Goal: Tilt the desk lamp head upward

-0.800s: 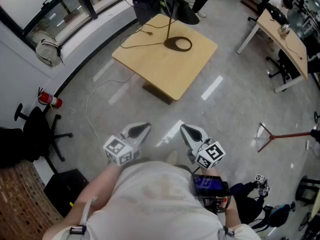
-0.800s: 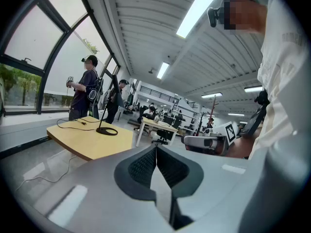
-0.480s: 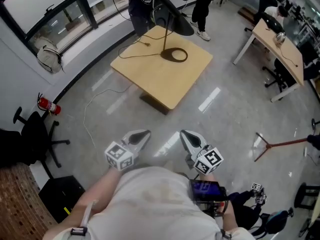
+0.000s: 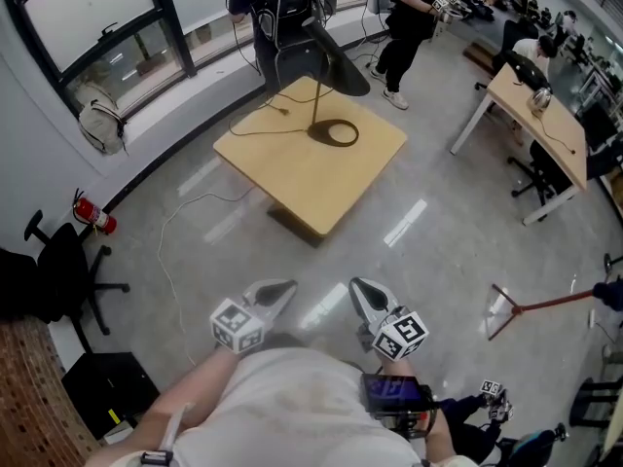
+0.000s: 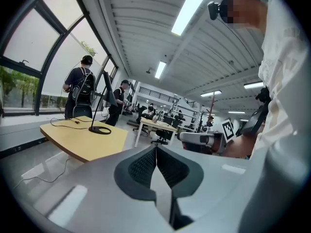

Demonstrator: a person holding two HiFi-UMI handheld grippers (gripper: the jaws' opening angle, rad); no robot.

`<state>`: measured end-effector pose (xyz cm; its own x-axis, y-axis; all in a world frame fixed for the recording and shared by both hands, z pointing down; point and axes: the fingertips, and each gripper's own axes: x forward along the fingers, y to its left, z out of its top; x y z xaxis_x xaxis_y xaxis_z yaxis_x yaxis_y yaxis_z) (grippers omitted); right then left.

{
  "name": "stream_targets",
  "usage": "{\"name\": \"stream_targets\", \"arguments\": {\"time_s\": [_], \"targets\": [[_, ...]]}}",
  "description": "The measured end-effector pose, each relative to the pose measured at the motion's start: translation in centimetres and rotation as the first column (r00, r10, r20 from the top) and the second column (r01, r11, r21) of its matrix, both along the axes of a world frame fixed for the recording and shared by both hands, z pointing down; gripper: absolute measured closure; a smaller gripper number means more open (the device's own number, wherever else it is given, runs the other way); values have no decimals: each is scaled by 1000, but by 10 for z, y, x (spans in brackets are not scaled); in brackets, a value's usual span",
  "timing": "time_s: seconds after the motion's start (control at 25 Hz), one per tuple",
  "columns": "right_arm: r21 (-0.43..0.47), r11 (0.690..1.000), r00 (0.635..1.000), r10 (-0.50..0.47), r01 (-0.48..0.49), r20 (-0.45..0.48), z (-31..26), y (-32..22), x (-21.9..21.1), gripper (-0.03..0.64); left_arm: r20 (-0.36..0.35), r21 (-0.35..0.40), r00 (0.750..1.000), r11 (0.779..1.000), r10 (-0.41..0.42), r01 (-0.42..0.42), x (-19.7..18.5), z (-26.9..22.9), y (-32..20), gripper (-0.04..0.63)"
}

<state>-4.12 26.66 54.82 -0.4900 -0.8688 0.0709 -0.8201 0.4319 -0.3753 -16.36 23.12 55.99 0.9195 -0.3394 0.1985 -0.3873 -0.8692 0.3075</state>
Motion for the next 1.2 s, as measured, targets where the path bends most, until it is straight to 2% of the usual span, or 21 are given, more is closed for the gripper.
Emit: {"name": "stream_targets", "arguments": {"time_s": [0.08, 0.28, 0.52, 0.88, 1.04, 1.2], "targets": [[0, 1000, 1000, 10, -10, -2, 1, 0, 5, 595, 9, 10, 1000, 1000, 3, -3, 2, 1, 1, 592], [5, 1000, 1000, -4, 4, 1, 0, 6, 7, 604, 2, -18, 1000, 1000, -25, 25, 3, 6, 0, 591], [3, 1000, 1000, -10, 10, 4, 3, 7, 13, 604, 31, 62, 999, 998, 8, -10, 16, -7, 8, 592], [12, 1000, 999, -4, 3, 32, 1, 5, 20, 604, 24, 43, 998, 997, -60, 59, 6, -5, 2, 592], [19, 999, 998, -28, 27, 56, -2, 5, 20, 604, 19, 61, 997, 995, -77, 75, 6, -15, -1, 592], [24, 999, 997, -39, 37, 74, -3, -4, 19, 604, 12, 48, 995, 994, -96, 95, 1, -16, -5, 594]]}}
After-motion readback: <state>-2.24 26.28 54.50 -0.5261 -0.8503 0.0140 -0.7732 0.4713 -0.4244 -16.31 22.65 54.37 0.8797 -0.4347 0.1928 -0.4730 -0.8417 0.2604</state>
